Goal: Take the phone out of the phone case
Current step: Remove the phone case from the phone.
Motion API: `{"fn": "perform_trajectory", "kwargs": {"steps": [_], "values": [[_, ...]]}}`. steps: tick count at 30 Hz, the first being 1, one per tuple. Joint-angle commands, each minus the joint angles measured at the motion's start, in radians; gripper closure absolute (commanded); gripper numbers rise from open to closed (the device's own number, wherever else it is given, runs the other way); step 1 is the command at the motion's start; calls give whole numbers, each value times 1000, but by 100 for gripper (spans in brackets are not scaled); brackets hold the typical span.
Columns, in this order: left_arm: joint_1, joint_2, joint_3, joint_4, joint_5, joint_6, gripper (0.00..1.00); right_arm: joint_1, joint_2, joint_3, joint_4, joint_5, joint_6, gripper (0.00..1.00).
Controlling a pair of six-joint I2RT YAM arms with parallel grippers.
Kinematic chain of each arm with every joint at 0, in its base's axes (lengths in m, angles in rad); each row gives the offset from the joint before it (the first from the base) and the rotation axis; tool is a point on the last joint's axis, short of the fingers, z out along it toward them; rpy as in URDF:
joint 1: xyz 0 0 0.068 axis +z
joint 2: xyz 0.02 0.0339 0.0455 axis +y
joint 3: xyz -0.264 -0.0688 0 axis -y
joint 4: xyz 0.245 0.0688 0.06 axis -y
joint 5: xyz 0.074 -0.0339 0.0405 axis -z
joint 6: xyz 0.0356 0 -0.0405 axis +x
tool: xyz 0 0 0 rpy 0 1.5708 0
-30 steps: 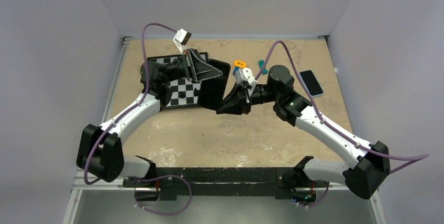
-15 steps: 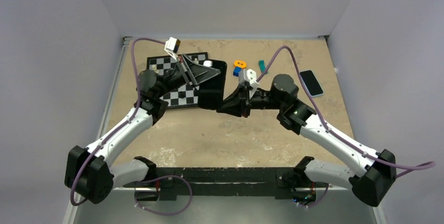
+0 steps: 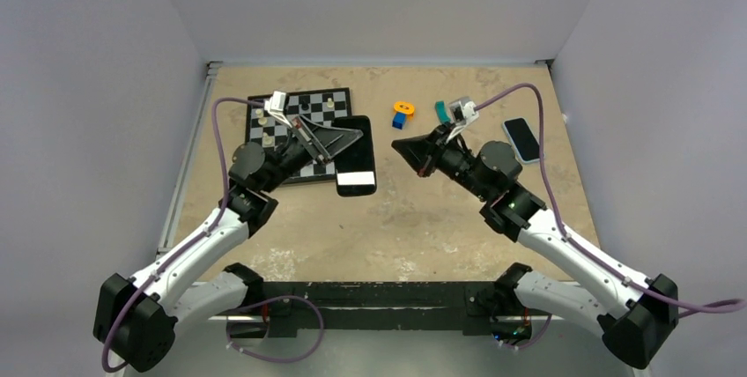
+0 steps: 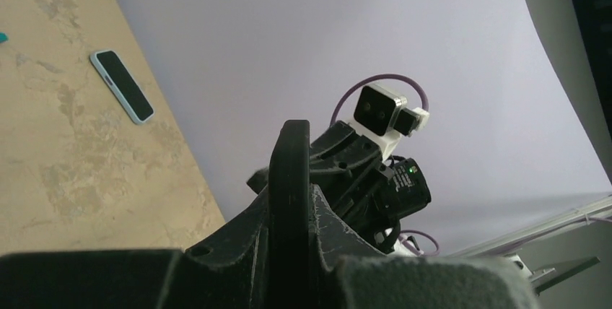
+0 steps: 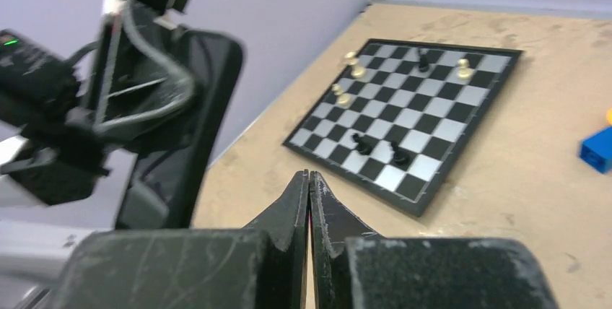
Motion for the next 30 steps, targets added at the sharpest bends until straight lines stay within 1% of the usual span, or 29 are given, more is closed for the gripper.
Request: {"fn": "perform_trajectory", "kwargs": {"steps": [1,3,4,6,8,10,12,17,20,22,24,27,30], "values": [[-6,-40,0,165,-125,-32,100,7,-40,-7,75,-179,108,90],[-12,-35,-5,206,-170,-52,100,8,-51,-63,171,-285,150,76],[-13,-33,-8,233,-182,-60,100,8,-57,-95,237,-311,173,68],[-23,-30,-25,285,-233,-74,100,22,-62,-144,357,-367,212,56],[-31,-30,-33,324,-292,-84,100,59,-60,-159,413,-374,214,48],[-38,-29,-34,348,-325,-91,100,99,-52,-166,448,-338,211,43],[-55,-28,-38,373,-361,-90,100,130,-40,-186,508,-290,220,36],[-102,3,-64,464,-453,-112,100,215,60,-166,617,-198,192,35],[-106,38,-74,546,-474,-149,100,270,104,-158,673,-99,164,35],[-116,45,-80,586,-496,-143,100,294,123,-162,718,-26,168,37],[-123,41,-78,587,-504,-122,100,307,139,-168,761,29,174,40],[-129,35,-76,589,-510,-95,100,314,143,-173,803,29,158,44],[-129,40,-77,598,-514,-94,100,317,142,-173,804,22,137,43]]}}
